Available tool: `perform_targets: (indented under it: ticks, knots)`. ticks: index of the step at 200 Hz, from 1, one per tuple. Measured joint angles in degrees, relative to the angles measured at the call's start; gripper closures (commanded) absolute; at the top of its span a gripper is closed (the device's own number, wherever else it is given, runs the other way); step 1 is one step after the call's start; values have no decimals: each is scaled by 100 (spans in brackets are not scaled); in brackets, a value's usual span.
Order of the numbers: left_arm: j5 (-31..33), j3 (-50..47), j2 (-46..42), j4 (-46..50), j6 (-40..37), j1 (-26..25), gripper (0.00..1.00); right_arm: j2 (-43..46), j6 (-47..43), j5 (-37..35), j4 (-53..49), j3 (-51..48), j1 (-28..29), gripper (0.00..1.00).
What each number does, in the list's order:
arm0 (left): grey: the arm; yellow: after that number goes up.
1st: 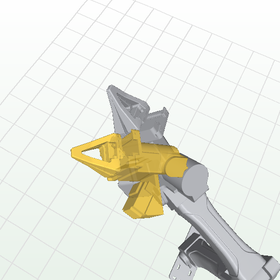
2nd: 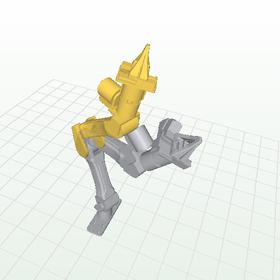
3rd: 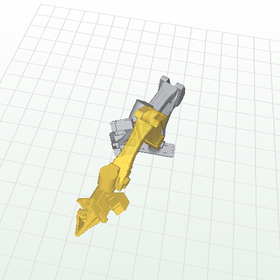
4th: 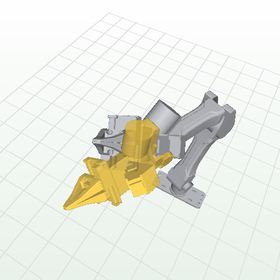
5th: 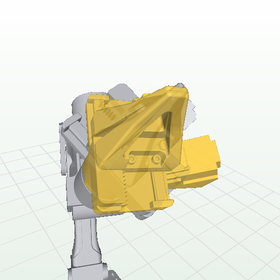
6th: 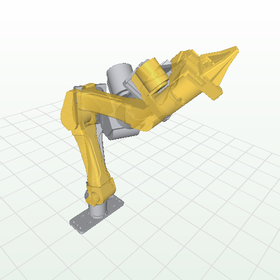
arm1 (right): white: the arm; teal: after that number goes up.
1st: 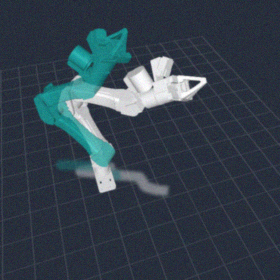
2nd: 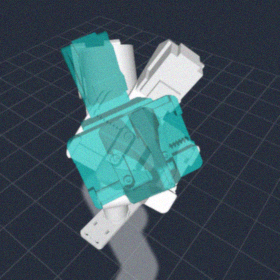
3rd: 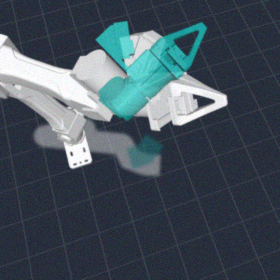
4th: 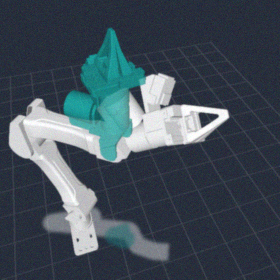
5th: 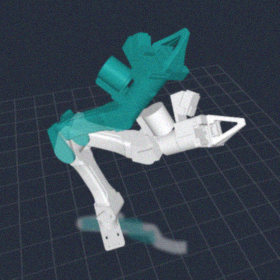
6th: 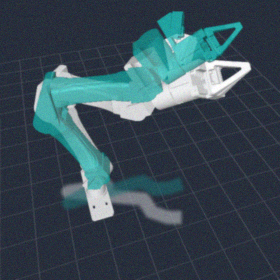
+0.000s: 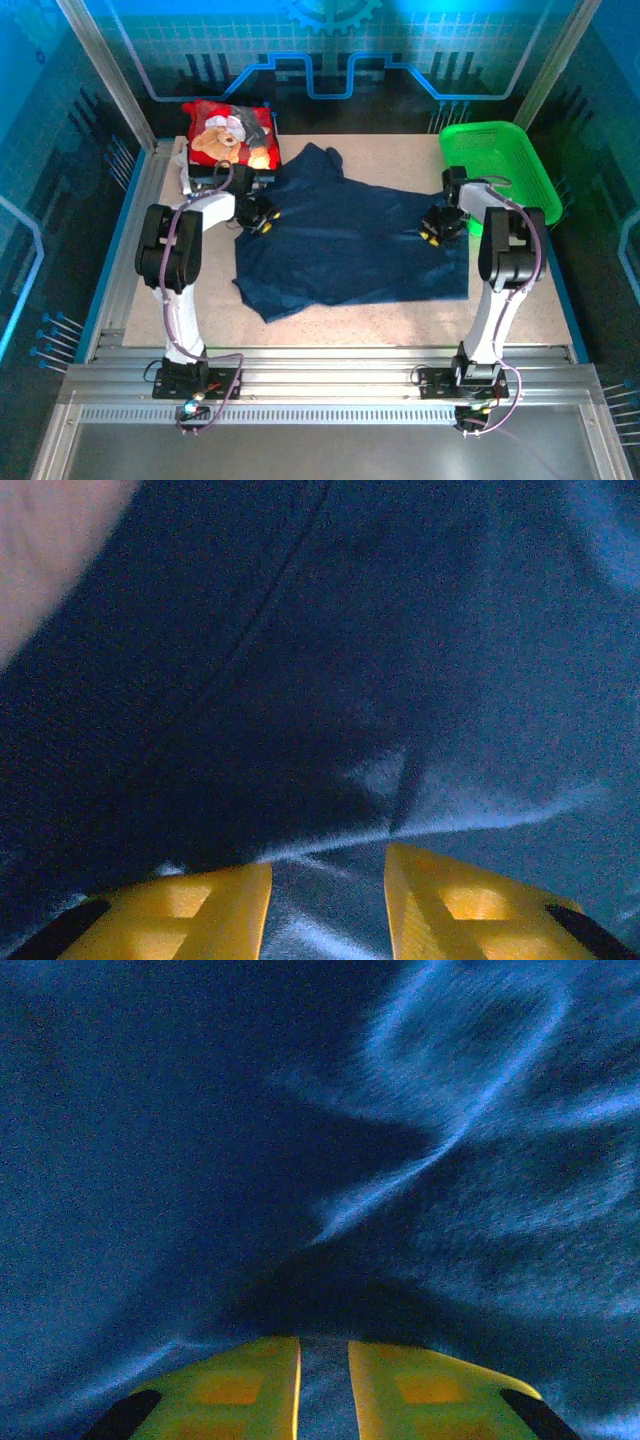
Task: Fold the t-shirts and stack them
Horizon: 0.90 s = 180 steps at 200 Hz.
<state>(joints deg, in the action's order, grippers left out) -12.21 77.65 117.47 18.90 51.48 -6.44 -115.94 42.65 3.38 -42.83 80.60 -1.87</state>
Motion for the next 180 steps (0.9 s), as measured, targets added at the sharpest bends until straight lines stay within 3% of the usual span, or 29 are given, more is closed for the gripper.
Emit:
perform_targets:
  ticks: [37, 75, 93, 112, 138, 163, 180]
  knots:
    - [105, 1029, 592, 439, -374, 201, 57, -809, 129, 7, -105, 1272, 4, 71]
    - [-83, 1545, 597, 739, -675, 254, 34, -1237, -31, 356, -129, 2170, 4, 46]
    - [-273, 1460, 267, 776, -697, 254, 28, -1082, -238, 638, -199, 2203, 4, 35]
    - [-433, 1032, -588, 800, -702, 247, 26, -588, -533, 925, -245, 1974, 4, 28]
    - [-557, -13, -2426, 922, -651, 240, 25, 616, -1008, 1222, -391, 1425, 4, 24]
    - [-586, -1222, -4015, 1080, -476, 260, 24, 1818, -1469, 1285, -522, 914, -63, 22]
    - [-649, -2225, -4642, 1102, -195, 321, 25, 2470, -1698, 1386, -586, 361, -293, 22]
